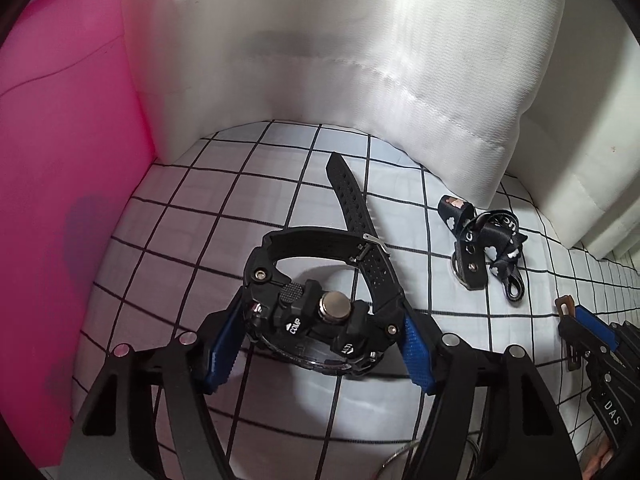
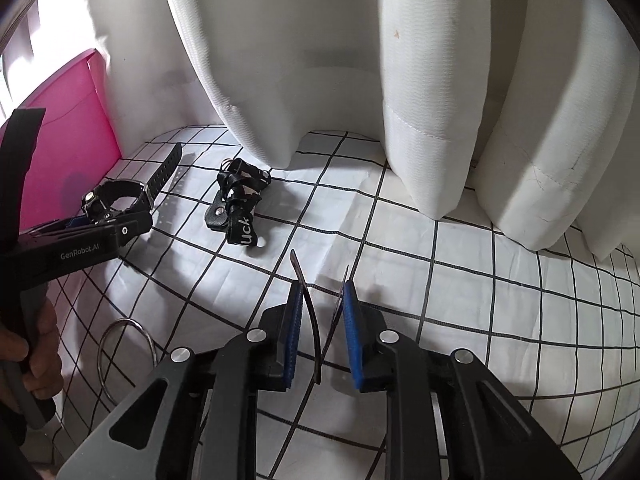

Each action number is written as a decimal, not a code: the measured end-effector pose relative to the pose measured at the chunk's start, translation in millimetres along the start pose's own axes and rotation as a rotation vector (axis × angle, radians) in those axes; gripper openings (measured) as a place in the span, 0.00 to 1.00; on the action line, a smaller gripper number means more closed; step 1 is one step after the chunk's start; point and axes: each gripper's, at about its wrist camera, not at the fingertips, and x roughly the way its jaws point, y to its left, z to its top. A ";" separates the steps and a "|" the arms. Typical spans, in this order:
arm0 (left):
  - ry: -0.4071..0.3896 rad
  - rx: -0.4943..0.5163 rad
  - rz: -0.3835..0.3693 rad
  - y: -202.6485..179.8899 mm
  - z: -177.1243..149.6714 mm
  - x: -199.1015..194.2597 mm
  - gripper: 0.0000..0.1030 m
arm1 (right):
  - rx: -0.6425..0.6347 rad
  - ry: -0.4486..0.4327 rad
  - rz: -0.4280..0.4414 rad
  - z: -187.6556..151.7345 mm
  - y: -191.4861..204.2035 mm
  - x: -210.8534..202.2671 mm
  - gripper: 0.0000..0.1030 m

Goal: Organize jewelry
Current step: 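Grasp the black watch with the left tool while the right tool grasps the brown hairpin, then carry the watch and hairpin into the pink tub and open both tools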

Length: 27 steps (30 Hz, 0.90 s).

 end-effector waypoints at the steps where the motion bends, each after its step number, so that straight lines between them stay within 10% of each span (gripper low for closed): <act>1: -0.002 0.000 -0.002 0.0 -1.1 -3.3 0.64 | 0.005 -0.003 0.006 -1.5 -0.5 -4.0 0.19; 27: -0.226 0.010 -0.063 8.3 -34.7 -217.6 0.64 | -0.089 -0.180 0.100 15.9 47.5 -165.2 0.19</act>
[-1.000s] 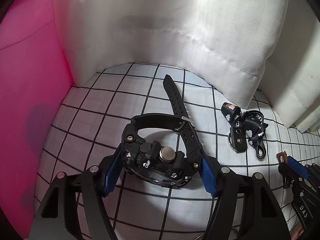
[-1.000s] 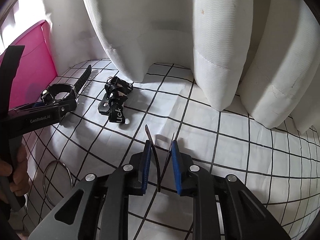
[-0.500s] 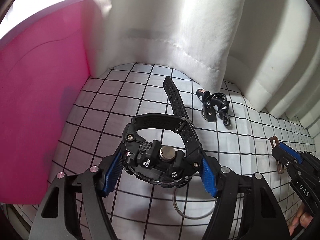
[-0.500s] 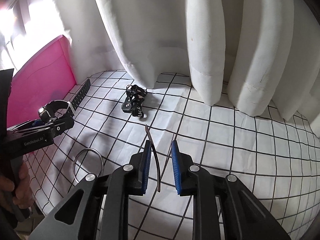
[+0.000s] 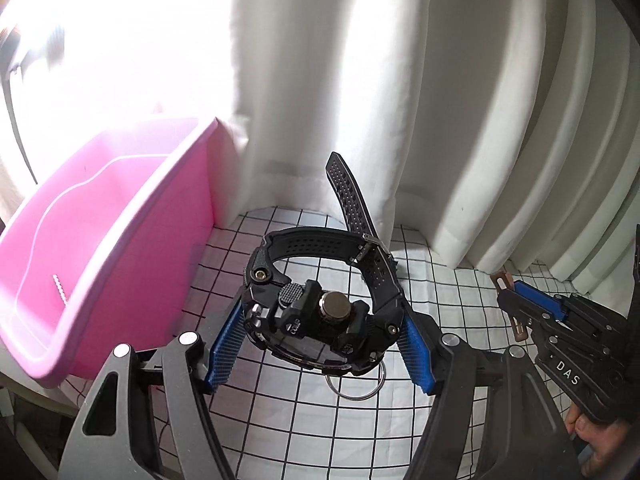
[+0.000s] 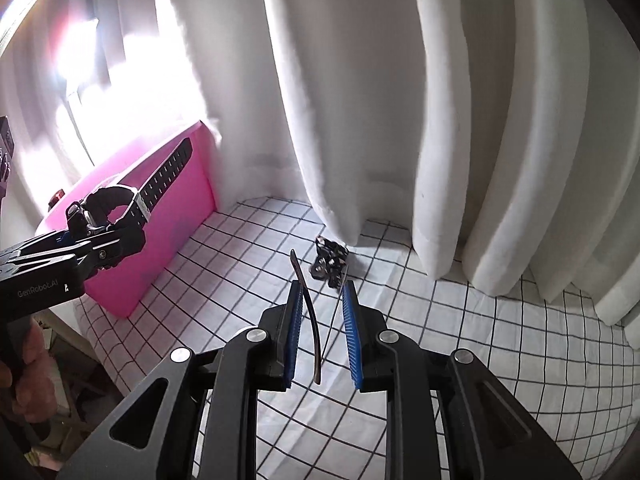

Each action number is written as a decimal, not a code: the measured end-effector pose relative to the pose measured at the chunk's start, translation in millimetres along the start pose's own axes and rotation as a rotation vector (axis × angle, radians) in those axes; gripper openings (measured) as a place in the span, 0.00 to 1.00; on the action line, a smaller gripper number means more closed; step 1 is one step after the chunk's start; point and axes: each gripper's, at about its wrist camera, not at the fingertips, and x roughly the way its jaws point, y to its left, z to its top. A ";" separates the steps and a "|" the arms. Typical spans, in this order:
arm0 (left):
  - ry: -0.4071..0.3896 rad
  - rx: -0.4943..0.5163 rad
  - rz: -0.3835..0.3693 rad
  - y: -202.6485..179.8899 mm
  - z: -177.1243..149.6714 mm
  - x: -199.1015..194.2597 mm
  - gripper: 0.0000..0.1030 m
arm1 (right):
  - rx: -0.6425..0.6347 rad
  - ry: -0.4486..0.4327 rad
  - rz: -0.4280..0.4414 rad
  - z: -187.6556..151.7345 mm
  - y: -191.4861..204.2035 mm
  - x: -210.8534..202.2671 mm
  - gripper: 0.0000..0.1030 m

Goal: Organize jewelry
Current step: 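Carry the watch and hairpin into the pink tub and open both tools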

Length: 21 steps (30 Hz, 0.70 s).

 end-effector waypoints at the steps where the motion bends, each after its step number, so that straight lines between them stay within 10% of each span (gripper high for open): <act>1: -0.019 -0.004 0.004 2.9 4.3 -9.3 0.64 | -0.013 -0.014 0.011 6.6 5.9 -3.5 0.19; 21: -0.145 -0.180 0.302 177.2 39.1 -97.3 0.64 | -0.304 -0.112 0.318 129.7 196.4 39.3 0.19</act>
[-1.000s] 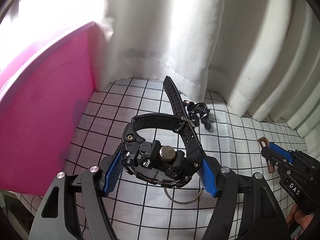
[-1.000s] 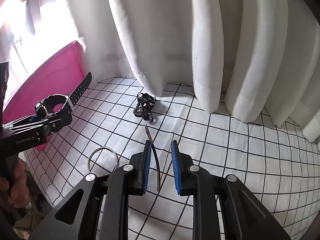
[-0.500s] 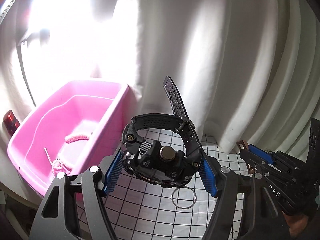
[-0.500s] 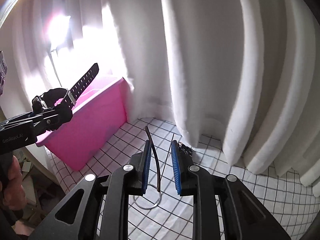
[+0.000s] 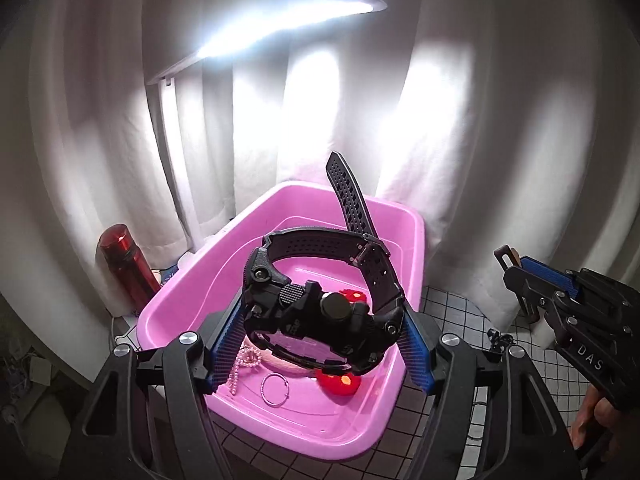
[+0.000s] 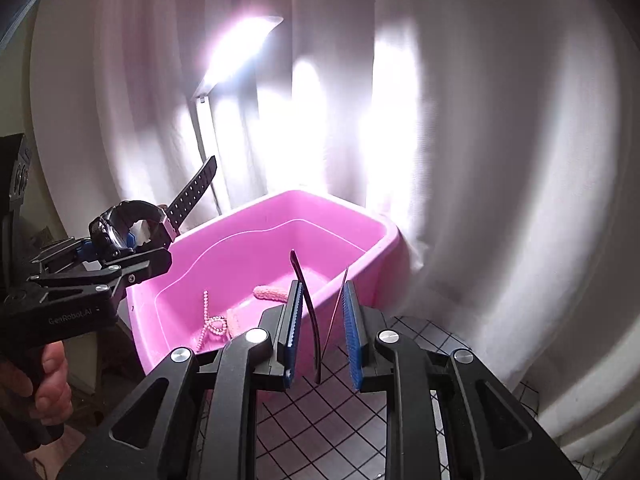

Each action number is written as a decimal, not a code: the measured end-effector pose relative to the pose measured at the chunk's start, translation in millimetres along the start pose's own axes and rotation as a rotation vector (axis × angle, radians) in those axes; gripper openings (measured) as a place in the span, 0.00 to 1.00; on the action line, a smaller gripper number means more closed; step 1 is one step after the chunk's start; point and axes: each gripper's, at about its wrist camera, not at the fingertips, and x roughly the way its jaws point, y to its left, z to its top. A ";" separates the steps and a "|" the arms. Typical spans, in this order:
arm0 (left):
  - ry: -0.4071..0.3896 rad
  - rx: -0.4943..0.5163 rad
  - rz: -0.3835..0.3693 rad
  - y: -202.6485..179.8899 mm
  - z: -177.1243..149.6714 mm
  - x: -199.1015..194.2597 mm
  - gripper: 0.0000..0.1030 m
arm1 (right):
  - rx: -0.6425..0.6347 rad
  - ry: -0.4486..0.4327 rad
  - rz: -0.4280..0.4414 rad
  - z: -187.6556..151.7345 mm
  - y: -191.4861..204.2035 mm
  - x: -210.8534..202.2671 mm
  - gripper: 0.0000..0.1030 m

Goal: Organize jewelry
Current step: 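Carry the watch and hairpin into the pink tub and open both tools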

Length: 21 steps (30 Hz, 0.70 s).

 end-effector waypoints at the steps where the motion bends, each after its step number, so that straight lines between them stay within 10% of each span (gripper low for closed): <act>1: 0.010 -0.009 0.007 8.2 -1.1 4.9 0.64 | -0.011 0.010 0.015 4.6 6.4 10.5 0.19; 21: 0.221 -0.080 0.025 71.9 -21.6 94.2 0.65 | -0.075 0.263 0.022 23.5 52.4 162.8 0.19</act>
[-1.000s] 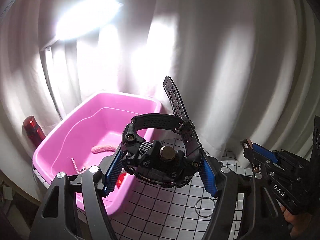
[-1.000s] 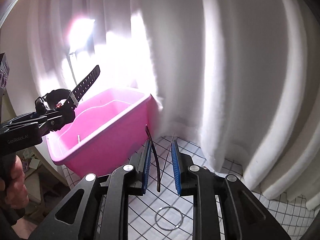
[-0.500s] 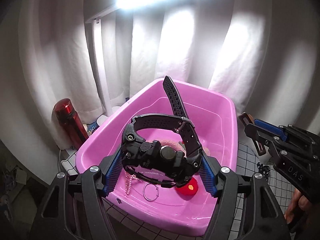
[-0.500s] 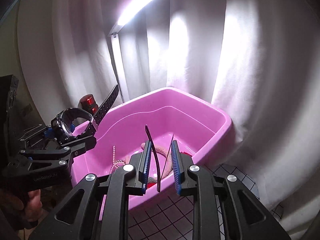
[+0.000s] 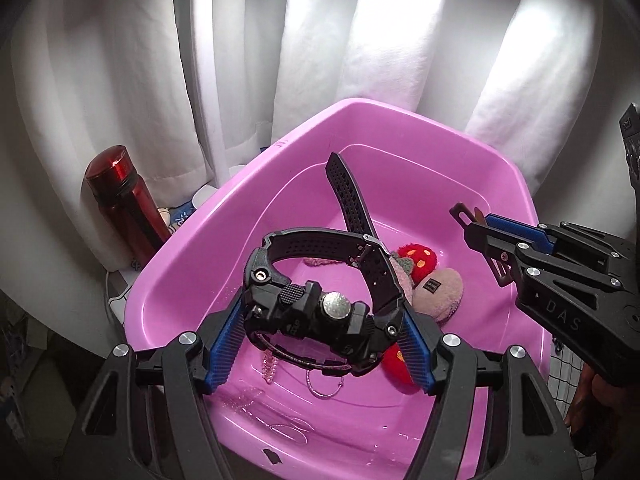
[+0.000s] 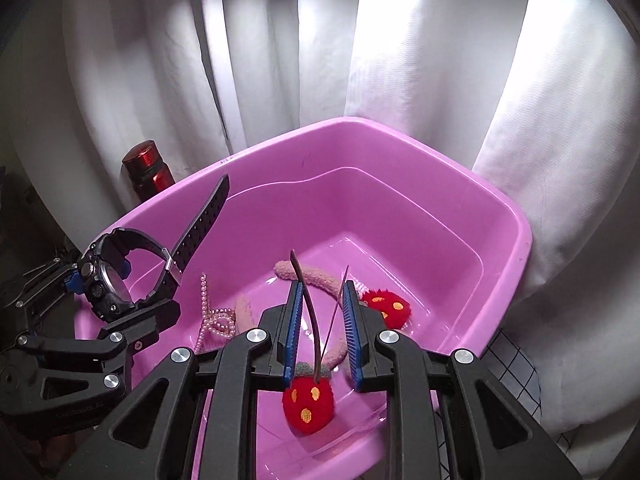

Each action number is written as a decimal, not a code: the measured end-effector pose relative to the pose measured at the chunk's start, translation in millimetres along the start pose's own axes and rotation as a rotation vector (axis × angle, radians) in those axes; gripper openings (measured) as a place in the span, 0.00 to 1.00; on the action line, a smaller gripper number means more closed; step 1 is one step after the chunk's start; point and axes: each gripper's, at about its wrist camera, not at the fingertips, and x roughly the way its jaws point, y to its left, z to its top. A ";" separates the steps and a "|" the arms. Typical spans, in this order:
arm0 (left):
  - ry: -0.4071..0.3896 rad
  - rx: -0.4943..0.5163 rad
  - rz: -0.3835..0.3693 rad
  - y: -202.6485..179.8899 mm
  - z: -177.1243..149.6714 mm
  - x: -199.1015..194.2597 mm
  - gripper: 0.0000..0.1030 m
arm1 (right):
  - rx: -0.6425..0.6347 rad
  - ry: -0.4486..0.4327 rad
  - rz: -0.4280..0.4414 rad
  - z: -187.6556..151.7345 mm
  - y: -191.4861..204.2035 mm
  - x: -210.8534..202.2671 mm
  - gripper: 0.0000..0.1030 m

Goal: Organize jewelry
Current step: 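Carry the watch and hairpin into the pink tub and open both tools, then move both tools back toward the silver bangle and black clip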

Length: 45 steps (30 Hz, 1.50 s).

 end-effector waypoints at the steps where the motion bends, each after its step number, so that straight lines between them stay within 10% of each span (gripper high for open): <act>1: 0.008 0.000 -0.003 0.6 -0.3 2.1 0.65 | -0.003 0.006 -0.004 -0.4 0.4 2.2 0.19; 9: 0.047 0.001 0.010 7.1 -3.7 9.7 0.67 | 0.008 0.032 -0.039 -2.0 -0.2 10.7 0.26; 13: -0.005 0.011 0.032 8.3 -2.7 -1.6 0.84 | 0.020 0.034 -0.053 -3.0 -1.0 10.2 0.57; 32: -0.095 0.002 0.062 1.5 -15.9 -50.2 0.91 | 0.117 -0.077 -0.055 -24.8 -6.1 -53.7 0.59; 45: -0.130 0.004 -0.065 -54.0 -49.9 -103.6 0.93 | 0.232 -0.132 -0.148 -134.7 -56.4 -155.4 0.63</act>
